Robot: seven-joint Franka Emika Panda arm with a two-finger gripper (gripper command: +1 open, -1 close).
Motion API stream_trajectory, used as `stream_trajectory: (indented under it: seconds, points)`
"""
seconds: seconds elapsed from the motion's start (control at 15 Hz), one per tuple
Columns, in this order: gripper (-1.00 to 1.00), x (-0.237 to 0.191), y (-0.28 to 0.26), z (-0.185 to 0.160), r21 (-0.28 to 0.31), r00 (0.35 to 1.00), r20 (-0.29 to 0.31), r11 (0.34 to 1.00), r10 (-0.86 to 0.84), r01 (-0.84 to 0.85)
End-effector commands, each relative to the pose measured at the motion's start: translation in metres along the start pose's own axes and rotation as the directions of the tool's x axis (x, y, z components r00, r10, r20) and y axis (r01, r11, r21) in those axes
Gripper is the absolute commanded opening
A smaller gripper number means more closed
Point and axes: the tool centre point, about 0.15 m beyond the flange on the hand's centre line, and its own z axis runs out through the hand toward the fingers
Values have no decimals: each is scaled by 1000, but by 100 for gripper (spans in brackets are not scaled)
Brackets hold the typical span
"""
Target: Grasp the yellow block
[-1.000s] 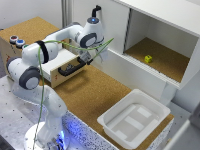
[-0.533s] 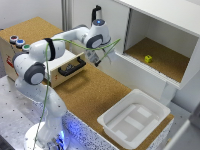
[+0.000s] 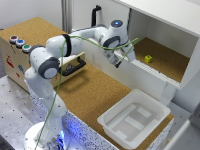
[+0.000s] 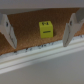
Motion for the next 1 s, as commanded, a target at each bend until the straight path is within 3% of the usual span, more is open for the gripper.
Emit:
stream_trajectory:
  seconds: [0.0, 0.47, 0.73, 0.8, 0.93]
  points:
    - [100, 65, 16, 41, 73, 994, 89, 996, -64, 58]
    - [100, 90, 26, 72, 104, 1000, -30, 995, -6, 10]
    - [100, 94, 23, 81, 121, 999, -15, 992, -40, 41]
    - [-100, 92, 23, 81, 125, 999, -21, 991, -46, 49]
    - [-100, 93, 25, 82, 127, 999, -20, 991, -43, 45]
